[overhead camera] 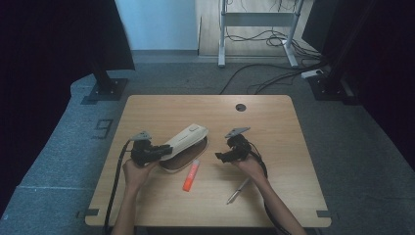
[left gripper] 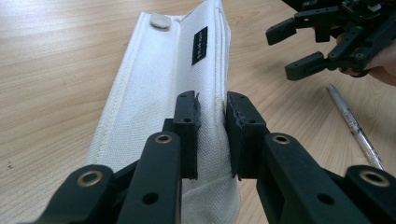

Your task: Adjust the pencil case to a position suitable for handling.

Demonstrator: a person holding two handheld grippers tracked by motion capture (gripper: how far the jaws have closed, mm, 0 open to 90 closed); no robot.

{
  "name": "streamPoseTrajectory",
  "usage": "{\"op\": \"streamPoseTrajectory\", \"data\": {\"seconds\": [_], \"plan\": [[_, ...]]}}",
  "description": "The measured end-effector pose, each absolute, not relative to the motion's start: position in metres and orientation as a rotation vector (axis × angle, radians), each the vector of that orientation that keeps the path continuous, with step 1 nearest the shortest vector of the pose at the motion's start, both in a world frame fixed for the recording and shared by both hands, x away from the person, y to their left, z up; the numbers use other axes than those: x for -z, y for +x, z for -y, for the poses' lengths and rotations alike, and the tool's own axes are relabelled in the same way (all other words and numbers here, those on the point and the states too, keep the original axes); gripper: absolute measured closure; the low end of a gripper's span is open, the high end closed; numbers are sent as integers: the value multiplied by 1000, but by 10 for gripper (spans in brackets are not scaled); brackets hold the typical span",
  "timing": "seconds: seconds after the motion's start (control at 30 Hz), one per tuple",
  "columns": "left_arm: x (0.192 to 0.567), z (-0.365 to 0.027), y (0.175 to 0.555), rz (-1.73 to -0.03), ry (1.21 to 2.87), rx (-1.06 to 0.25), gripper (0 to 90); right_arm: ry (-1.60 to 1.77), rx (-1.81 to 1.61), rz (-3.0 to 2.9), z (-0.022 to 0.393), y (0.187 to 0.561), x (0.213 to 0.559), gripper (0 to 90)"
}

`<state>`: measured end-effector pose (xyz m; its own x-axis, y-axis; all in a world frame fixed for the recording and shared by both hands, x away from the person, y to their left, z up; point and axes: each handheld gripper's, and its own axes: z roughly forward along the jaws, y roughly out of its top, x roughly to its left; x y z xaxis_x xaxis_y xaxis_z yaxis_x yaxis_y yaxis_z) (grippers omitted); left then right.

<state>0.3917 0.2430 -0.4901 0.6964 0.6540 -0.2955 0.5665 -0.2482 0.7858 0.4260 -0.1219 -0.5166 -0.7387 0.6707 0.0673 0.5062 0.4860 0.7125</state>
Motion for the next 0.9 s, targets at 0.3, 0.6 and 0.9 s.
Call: {"op": "streamPoseTrajectory", "data": {"seconds": [0.3, 0.6, 0.9], "plan": [[490, -243, 391, -944, 1932, -116, 752, 1012, -1102, -2505, 142, 406, 516, 190], [490, -243, 391, -943, 1934, -116, 751, 1009, -1103, -2503, 159, 387, 518, 192], [490, -243, 392, -941, 1936, -114, 750, 1031, -1099, -2506, 179, 365, 524, 193]]}}
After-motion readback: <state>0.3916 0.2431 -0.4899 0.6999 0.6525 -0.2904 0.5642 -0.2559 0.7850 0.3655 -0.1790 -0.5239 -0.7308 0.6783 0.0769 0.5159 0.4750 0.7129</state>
